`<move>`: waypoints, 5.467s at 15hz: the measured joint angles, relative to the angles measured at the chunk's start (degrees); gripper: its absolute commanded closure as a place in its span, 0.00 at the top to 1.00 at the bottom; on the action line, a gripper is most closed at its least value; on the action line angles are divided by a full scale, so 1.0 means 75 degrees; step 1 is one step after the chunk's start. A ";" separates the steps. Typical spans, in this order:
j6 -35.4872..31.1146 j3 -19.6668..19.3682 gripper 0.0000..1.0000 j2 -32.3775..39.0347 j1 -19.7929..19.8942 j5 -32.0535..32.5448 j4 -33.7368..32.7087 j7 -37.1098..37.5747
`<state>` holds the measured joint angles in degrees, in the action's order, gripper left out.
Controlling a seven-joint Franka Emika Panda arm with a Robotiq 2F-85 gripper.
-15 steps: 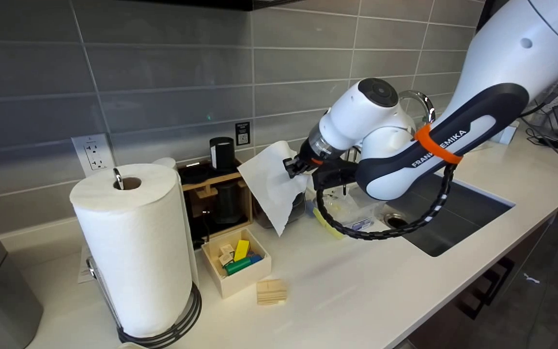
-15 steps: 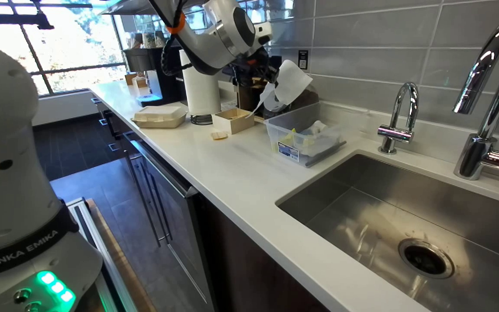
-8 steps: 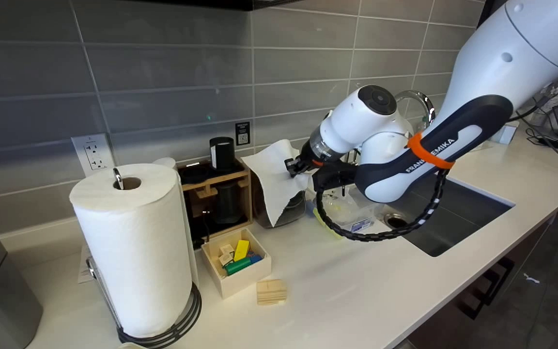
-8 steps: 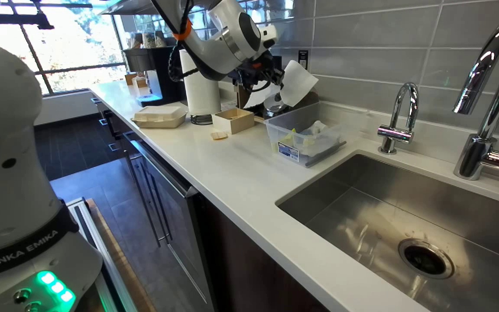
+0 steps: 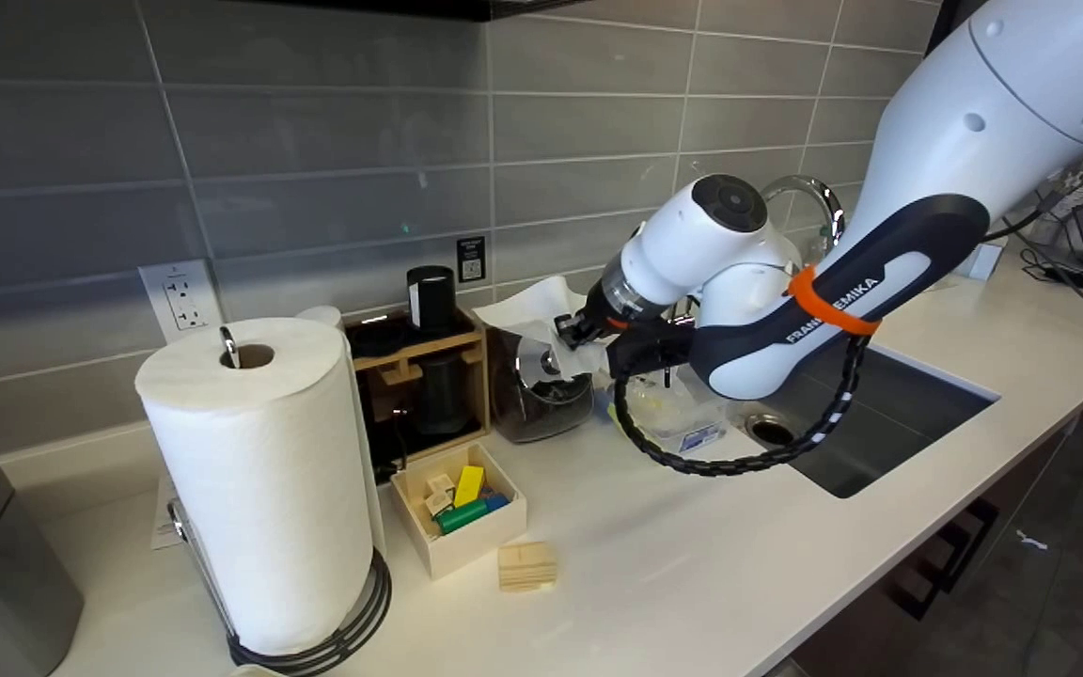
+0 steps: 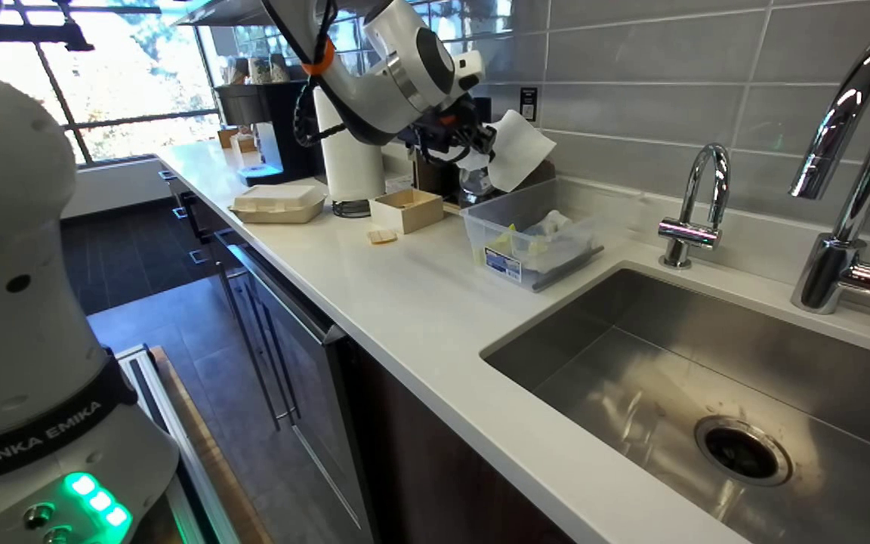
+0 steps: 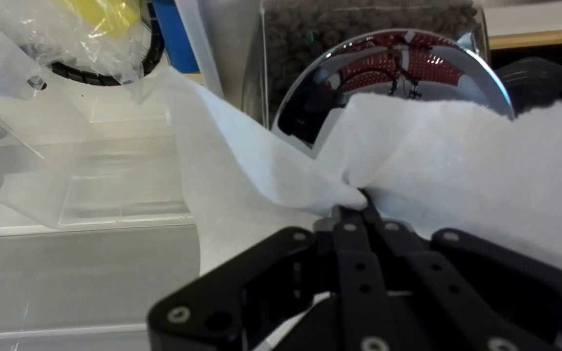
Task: Wipe the silver lid with the paper towel
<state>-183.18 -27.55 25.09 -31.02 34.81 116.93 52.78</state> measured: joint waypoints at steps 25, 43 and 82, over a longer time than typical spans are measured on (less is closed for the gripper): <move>0.0340 0.1295 0.00 -0.0025 0.0485 -0.0028 0.0434 -0.0088; -0.0192 0.0464 0.00 0.0136 -0.0098 0.0002 -0.0073 -0.0135; 0.0666 -0.0647 0.00 0.0282 -0.0672 -0.0227 0.0407 0.0943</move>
<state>-178.19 -32.41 27.21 -36.06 33.10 119.99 59.85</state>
